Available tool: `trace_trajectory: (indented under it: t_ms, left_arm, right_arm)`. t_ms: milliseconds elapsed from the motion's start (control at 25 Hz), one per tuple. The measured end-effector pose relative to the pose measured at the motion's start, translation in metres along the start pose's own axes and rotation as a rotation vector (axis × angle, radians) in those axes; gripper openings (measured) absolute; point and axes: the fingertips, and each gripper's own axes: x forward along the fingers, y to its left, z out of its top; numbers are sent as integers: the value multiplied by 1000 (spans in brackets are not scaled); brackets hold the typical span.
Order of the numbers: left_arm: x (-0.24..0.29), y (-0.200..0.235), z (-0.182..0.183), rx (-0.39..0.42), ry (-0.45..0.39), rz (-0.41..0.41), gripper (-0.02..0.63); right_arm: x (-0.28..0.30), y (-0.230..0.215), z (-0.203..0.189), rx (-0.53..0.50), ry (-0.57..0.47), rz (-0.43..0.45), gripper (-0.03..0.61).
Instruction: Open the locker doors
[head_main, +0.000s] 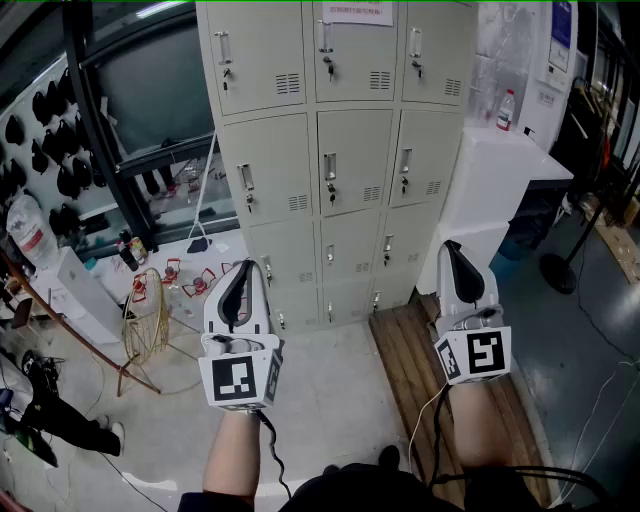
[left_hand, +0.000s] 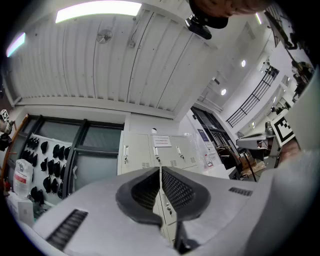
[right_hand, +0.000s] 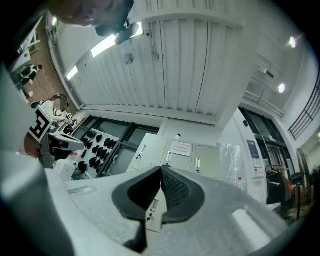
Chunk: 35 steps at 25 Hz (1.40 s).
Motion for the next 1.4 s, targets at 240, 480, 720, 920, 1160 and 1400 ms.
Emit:
trace_trajectory:
  t_ms: [240, 480, 720, 920, 1160, 1400]
  left_arm:
    - [-9, -18, 6, -1, 15, -3, 11]
    - [-7, -38, 5, -11, 15, 4, 12]
    - [24, -73, 20, -22, -12, -18, 238]
    - [57, -102, 26, 2, -29, 17, 238]
    - [85, -133, 20, 16, 6, 54, 238]
    - [100, -134, 12, 51, 23, 105, 238]
  right_arm:
    - [-19, -13, 8, 14, -5, 0, -5]
    - [-30, -31, -1, 37, -15, 10, -1]
    - [-12, -77, -11, 115, -51, 30, 187]
    - [1, -122, -25, 130, -80, 48, 187]
    - [17, -180, -37, 158, -104, 65, 187]
    - [44, -200, -51, 123, -107, 112, 187]
